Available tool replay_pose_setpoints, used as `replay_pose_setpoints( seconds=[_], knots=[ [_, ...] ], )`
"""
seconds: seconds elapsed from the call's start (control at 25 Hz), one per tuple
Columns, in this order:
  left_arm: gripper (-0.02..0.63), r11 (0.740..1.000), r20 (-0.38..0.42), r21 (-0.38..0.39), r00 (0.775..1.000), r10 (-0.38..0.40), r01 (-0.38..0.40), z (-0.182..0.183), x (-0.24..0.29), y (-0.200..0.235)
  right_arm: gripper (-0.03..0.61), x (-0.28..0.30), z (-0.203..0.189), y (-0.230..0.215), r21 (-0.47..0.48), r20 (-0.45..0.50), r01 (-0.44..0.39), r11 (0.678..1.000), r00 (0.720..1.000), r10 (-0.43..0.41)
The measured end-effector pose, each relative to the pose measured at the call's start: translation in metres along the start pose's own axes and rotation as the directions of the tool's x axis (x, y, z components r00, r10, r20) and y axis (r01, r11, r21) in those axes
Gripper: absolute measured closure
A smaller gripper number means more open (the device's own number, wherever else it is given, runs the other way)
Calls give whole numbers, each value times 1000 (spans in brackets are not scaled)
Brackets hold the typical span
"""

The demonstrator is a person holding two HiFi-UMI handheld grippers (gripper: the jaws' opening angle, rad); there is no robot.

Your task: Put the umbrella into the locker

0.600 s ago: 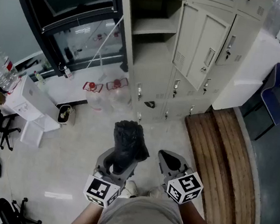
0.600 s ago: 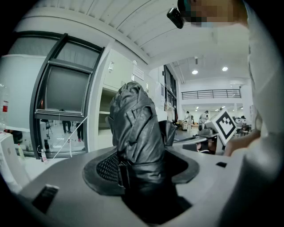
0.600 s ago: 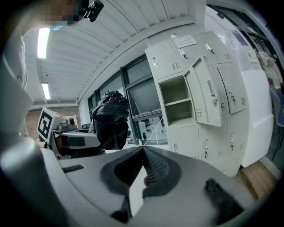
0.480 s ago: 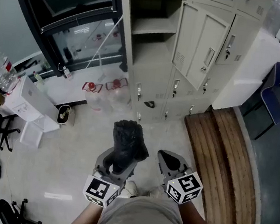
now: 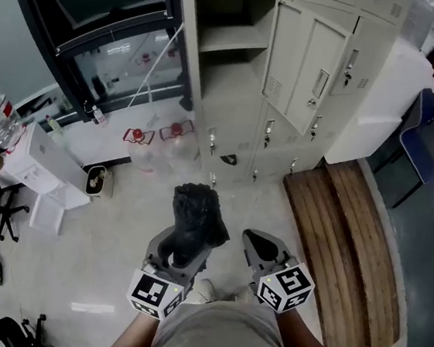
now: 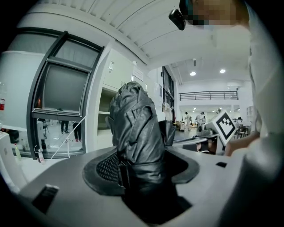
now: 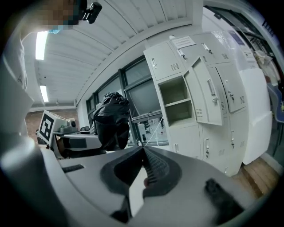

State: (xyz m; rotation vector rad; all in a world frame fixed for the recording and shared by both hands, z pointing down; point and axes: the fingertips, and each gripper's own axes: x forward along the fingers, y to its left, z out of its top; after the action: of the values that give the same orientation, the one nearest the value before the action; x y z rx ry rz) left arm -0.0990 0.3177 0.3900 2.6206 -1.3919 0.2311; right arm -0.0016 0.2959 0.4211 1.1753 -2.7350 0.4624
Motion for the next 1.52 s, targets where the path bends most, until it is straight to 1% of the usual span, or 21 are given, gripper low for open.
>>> replay_pose_setpoints(
  seconds=[0.2,0.56,0.8,1.08,1.52],
  knots=[
    [333,1000,-5,-11,1000,-16,16,-3,-3,5,551,4,2,5,24,12,5,1000,1000,-6],
    [333,999,-8,0,999,-43,43,-5,-7,25,551,20,-1,15,35,6,28,999,1000,-28],
    [333,998,-2,16,998,-63,63,-5,-15,44,551,40,2,31,26,11,32,999,999,-32],
    [333,997,13,28,998,-69,68,-3,-22,65,551,61,2,45,14,5,27,1000,1000,-27],
    [333,996,12,18,996,-88,88,-2,-9,75,551,72,7,31,7,4,43,999,999,-43]
  ],
)
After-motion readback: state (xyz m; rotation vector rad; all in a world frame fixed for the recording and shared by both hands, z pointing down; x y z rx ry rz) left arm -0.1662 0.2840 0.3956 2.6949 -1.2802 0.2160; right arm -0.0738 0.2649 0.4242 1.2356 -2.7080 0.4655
